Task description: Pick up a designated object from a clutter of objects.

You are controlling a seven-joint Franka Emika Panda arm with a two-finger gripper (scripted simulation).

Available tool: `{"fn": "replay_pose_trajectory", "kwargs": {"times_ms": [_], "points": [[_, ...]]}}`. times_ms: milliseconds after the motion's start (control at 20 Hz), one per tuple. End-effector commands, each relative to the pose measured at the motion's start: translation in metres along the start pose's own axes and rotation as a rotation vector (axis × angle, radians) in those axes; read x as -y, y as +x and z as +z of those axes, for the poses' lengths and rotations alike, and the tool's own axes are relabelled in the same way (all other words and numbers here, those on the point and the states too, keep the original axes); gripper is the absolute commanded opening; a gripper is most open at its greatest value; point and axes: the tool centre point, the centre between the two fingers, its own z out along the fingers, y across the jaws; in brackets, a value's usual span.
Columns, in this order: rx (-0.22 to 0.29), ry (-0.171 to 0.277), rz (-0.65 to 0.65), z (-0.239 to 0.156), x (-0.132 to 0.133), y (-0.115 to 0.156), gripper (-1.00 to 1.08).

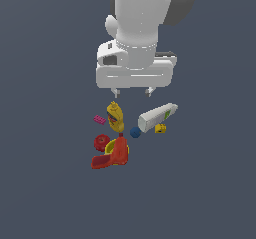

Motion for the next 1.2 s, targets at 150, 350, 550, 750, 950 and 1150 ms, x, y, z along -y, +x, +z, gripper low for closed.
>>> {"fn": "replay_pose_trajectory", "kwargs": {"times_ms": [150,350,550,750,950,1150], "points": [[0.0,0.001,0.014,0.004,0.0,0.001,1.0],[0.001,0.003,0.047,0.015,0.002,0.002,1.0],[0.002,0.007,0.098,0.031,0.004,0.003,1.0],[0.004,0.011,0.17,0.053,0.008,0.005,1.0],[0.007,0.015,0.262,0.082,0.012,0.004,1.0],[0.01,0.019,0.363,0.113,0.016,0.002,1.0]]}}
